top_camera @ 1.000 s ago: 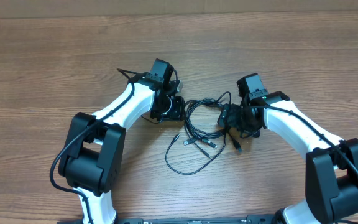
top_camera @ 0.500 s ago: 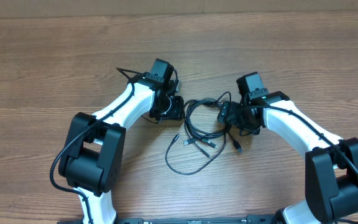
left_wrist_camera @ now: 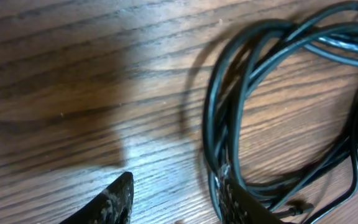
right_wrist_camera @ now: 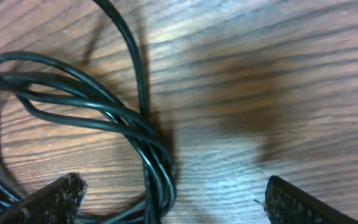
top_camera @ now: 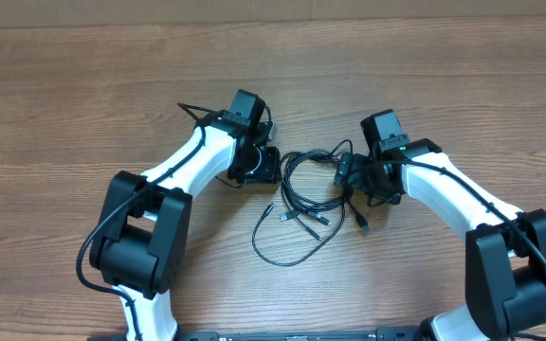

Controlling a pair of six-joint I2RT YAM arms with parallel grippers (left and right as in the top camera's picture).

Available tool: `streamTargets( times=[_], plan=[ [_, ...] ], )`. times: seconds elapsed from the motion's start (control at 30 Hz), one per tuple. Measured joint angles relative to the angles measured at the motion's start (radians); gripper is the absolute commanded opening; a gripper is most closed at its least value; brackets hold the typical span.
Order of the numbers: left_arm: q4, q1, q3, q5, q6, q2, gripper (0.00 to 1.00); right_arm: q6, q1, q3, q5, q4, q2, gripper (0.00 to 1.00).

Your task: Untangle cables

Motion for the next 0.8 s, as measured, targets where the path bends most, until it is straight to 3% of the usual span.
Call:
streamTargets(
  times=[0.17,0.33,0.63,0.8],
  plan=[
    [-0.002,-0.026,-0.013,-0.018,0.005,0.000,0.36,0.016,0.000,0.000,0.010,-0.040,0.000,0.93],
    [-0.010,-0.036,-0.026,-0.065,0.008,0.000,0.04,0.065,-0.001,0.000,-0.005,-0.015,0.000,0.92],
    [-0.152,-0.017,-0.032,-0.257,-0.050,-0.002,0.04,0.083,0.000,-0.029,-0.149,0.110,0.001,0.92],
    [-0.212,0.032,-0.032,-0.242,-0.048,-0.002,0.04,0.063,0.000,-0.034,-0.194,0.123,0.001,0.92]
  ],
)
